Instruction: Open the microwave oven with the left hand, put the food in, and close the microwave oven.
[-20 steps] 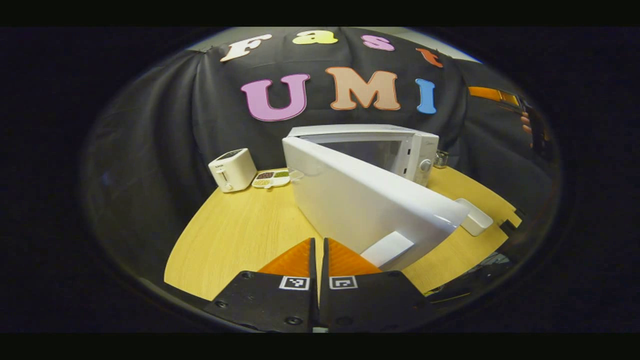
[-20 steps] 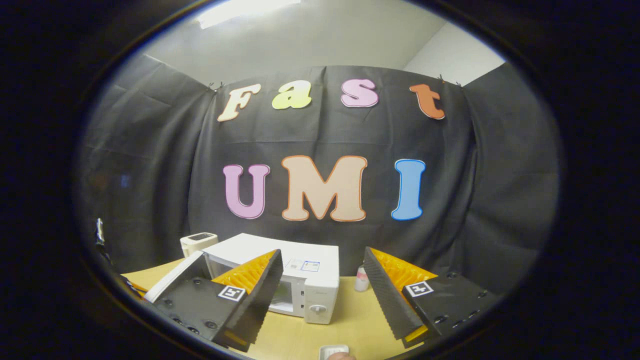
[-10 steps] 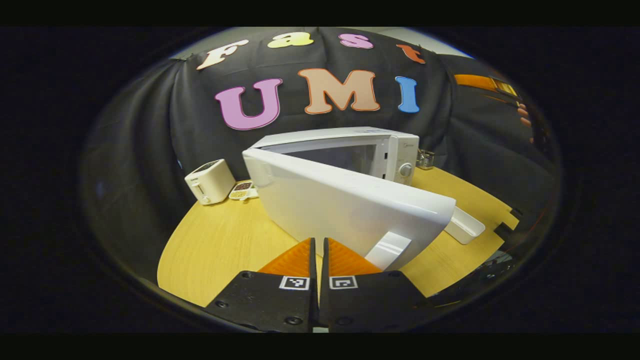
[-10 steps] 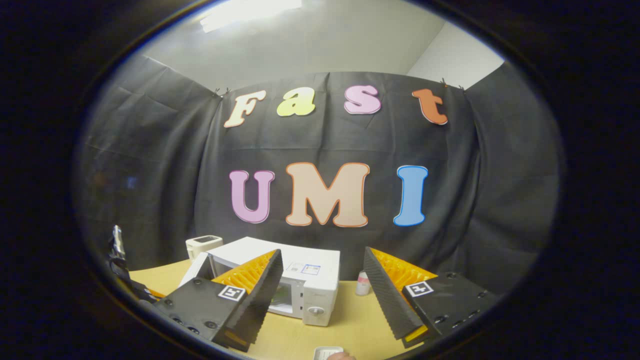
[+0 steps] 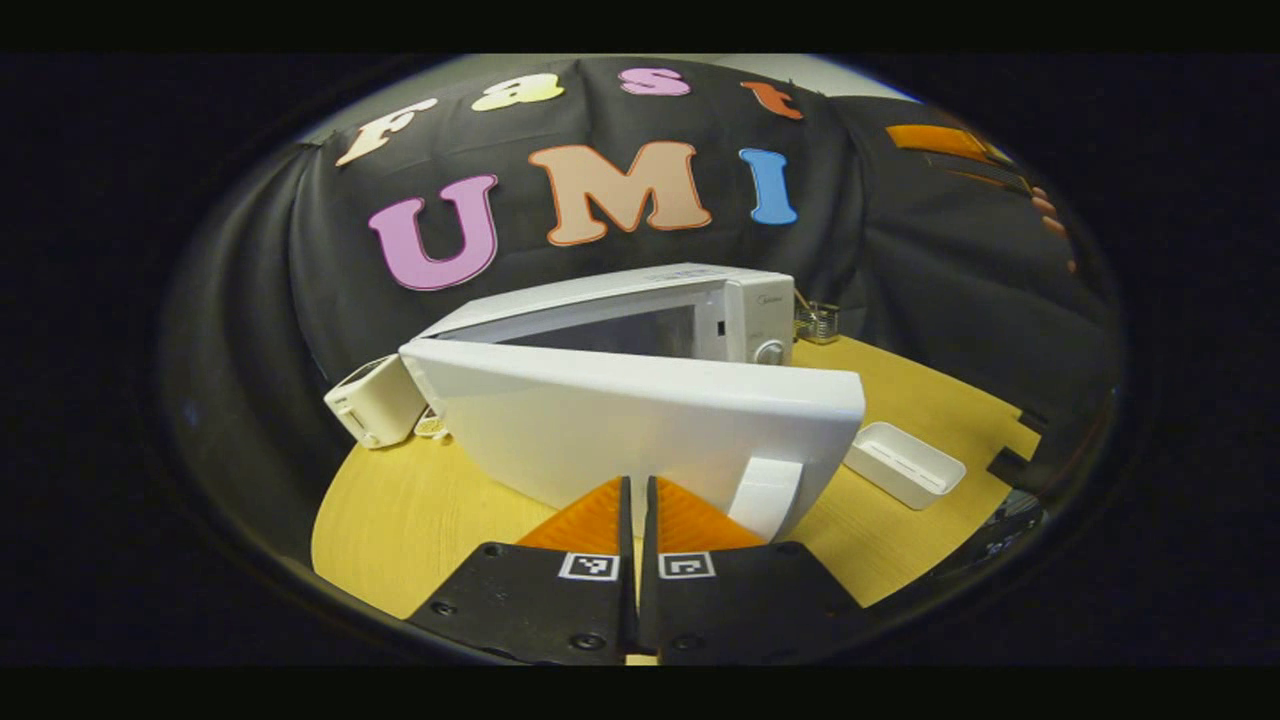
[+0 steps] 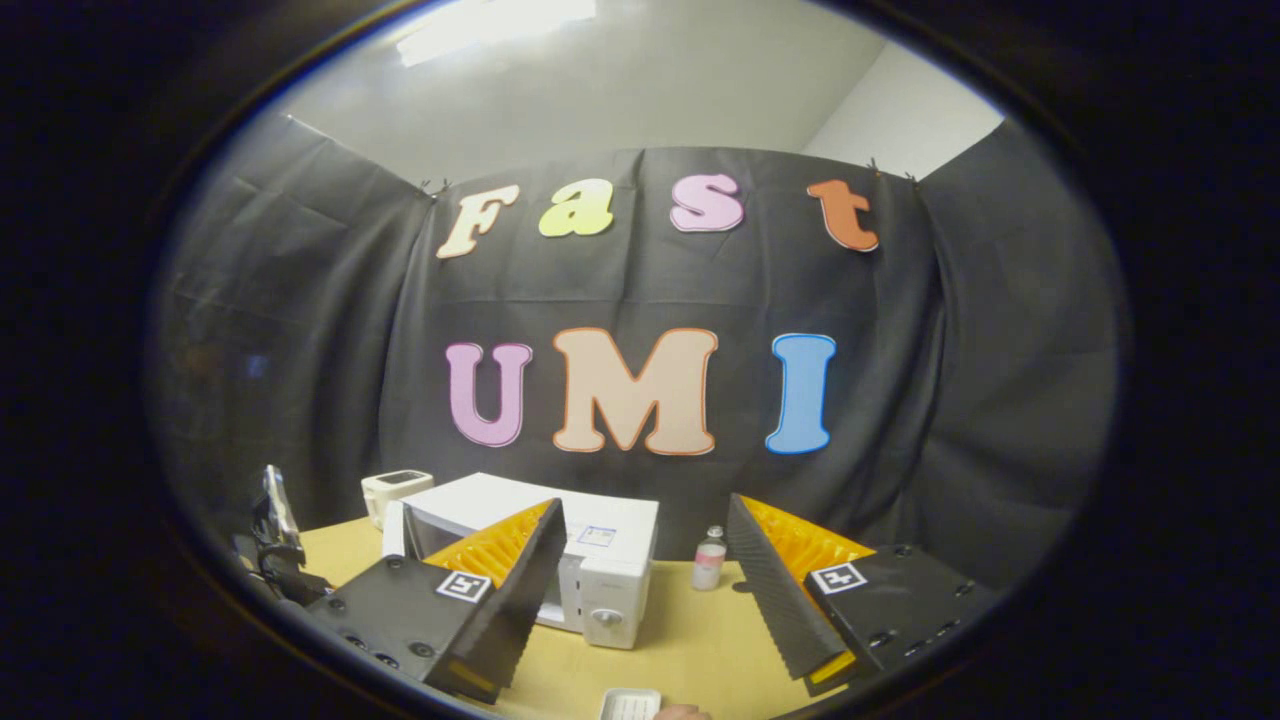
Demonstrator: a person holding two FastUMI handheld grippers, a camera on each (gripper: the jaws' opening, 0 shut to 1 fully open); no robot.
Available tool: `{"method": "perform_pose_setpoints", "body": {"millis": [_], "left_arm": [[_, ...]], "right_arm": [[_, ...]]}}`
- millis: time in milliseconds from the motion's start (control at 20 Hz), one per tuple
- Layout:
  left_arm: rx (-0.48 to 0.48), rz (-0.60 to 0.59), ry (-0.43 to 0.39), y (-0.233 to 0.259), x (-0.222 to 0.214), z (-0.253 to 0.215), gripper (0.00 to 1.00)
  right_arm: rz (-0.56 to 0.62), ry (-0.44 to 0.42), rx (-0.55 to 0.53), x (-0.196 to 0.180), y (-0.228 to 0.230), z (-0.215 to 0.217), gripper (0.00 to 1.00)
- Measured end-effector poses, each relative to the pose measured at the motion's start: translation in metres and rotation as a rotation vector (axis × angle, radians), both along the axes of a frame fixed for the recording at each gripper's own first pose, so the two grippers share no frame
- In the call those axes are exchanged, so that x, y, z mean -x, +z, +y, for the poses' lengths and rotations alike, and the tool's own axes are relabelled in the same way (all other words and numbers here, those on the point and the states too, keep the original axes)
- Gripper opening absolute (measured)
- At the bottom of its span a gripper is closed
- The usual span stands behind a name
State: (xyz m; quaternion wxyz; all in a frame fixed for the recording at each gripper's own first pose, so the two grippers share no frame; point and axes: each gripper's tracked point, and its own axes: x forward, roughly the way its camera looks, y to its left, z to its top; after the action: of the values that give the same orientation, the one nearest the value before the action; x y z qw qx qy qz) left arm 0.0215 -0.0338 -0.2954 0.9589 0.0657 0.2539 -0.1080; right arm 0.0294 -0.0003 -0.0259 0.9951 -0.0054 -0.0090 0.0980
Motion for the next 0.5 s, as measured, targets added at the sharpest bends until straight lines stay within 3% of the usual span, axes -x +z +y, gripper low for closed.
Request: {"method": "perform_pose_setpoints", "body": {"millis": [50,100,500], "left_arm": [[0.006,-0.001,-0.001,0.0,-0.004,-0.004,0.0],[0.012,0.0,-0.002,0.0,-0.01,-0.008,0.0],[0.029,-0.028,0.042,0.002,-0.058,-0.032,0.0]], "right_arm": [[0.003,-0.003,-0.005,-0.001,0.001,-0.003,0.99],[0.006,-0.006,-0.01,-0.001,-0.001,-0.006,0.92],[0.024,-0.01,-0.023,0.001,-0.002,-0.016,0.92]]}}
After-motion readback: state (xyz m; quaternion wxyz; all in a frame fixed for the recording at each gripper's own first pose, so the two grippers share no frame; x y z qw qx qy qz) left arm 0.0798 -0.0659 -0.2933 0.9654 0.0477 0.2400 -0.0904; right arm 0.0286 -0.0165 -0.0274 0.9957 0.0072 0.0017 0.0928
